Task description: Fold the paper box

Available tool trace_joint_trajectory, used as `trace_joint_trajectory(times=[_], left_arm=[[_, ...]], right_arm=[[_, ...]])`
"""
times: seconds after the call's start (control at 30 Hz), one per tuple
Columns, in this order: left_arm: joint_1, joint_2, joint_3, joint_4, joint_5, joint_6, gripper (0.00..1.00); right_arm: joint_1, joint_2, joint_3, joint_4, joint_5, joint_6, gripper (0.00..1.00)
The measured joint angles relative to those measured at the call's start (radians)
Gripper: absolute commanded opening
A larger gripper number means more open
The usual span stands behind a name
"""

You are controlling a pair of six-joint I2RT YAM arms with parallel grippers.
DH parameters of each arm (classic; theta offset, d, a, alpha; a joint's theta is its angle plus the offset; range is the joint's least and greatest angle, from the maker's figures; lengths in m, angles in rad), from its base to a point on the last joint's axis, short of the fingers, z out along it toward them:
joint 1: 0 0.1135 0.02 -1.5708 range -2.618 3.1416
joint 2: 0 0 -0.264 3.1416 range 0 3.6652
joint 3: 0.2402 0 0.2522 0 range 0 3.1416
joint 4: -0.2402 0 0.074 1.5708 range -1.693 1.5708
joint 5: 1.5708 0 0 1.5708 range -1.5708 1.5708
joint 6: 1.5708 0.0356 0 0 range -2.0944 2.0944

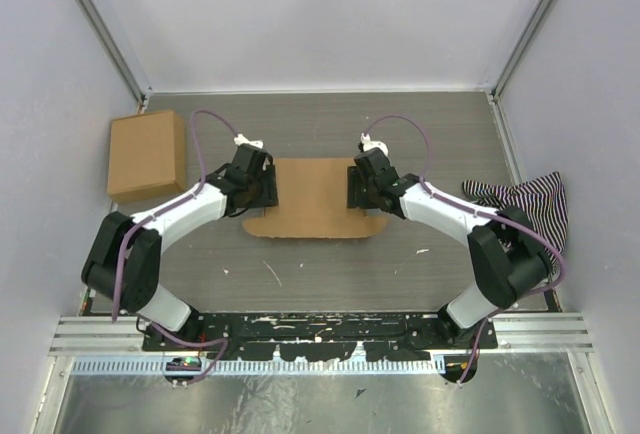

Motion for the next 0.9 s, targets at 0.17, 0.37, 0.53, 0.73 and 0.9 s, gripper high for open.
trace_joint_trajectory(times=[0.17,0.37,0.53,0.73,0.9], left_arm=[[0.003,0.110,0.097,0.023,0.011,0.019,0.60],[0.005,0.196,0.198,0.013,0.005,0.037,0.63],[0.007,0.233,0.278,-0.052,-0.034,0.055,0.69],[0.004,0.136,0.286,-0.161,-0.134,0.062,0.76],[0.005,-0.113,0.182,-0.181,-0.146,0.015,0.79]], right_arm=[[-0.016,0.051,0.042,0.021,-0.003,-0.007,0.52],[-0.053,0.138,0.131,0.026,-0.036,-0.011,0.51],[-0.084,0.184,0.190,0.025,-0.050,-0.006,0.57],[-0.107,0.092,0.192,-0.047,-0.008,-0.005,0.74],[-0.115,-0.146,0.146,-0.074,-0.019,-0.006,0.75]])
